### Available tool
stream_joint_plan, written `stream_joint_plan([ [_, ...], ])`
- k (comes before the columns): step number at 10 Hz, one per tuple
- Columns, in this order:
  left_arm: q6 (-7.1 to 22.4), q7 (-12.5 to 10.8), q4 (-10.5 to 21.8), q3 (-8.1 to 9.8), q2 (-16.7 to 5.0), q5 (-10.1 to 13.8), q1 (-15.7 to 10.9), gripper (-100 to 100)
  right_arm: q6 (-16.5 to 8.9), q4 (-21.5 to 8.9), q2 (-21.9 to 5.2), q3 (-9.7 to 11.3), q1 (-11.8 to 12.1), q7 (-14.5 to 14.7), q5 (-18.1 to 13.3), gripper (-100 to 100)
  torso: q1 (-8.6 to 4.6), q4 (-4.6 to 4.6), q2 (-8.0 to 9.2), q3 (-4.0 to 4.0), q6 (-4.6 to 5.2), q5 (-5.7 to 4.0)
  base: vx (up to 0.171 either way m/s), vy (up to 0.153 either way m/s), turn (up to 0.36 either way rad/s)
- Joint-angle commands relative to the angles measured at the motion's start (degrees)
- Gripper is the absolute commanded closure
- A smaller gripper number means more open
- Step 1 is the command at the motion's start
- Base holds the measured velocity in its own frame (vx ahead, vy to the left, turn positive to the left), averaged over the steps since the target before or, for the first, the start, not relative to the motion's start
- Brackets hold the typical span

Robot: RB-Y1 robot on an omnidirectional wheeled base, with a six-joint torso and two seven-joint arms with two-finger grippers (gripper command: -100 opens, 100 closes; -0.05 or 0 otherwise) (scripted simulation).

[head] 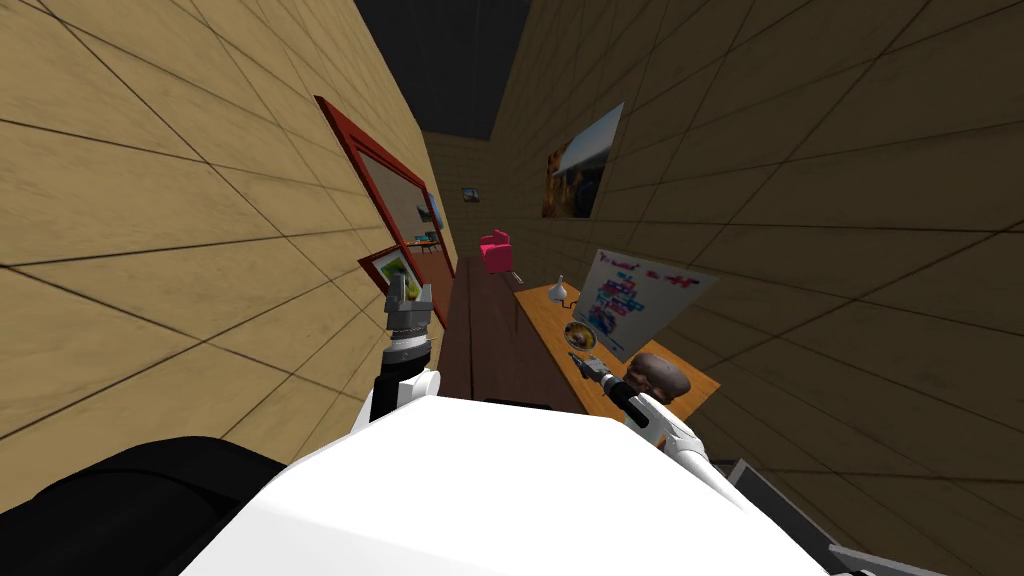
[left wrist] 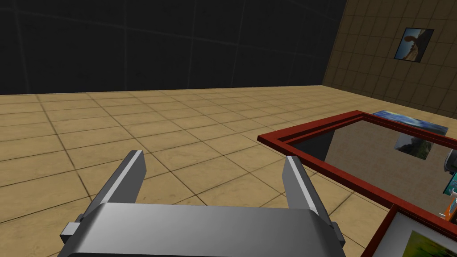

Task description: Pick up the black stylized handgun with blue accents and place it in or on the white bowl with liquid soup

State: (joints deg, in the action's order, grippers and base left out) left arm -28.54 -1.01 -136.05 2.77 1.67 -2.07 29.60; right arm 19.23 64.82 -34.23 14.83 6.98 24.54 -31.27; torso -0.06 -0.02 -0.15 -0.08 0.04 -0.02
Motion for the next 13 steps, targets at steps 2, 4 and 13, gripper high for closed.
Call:
stream_joint_plan([
  [2,0.0,0.0,0.0,0.0,0.0,0.0,0.0,0,0.6,-3.3,-0.5,0.8,0.0,0.7,-0.9,-100,0.01,-0.01,-0.02,-0.01,0.01,0.0,0.024,-0.003,0.09],
  [4,0.0,0.0,0.0,0.0,0.0,0.0,0.0,0,0.8,-5.0,-1.0,1.4,-0.1,0.7,-1.4,-100,0.04,0.0,0.0,0.0,0.02,0.0,0.017,0.0,0.055],
  [13,0.0,0.0,0.0,0.01,0.0,0.0,0.0,0,2.1,-12.9,0.8,2.6,-1.4,3.0,-3.0,-100,-0.12,-0.02,-0.11,-0.06,0.02,-0.03,0.029,-0.012,0.048],
])
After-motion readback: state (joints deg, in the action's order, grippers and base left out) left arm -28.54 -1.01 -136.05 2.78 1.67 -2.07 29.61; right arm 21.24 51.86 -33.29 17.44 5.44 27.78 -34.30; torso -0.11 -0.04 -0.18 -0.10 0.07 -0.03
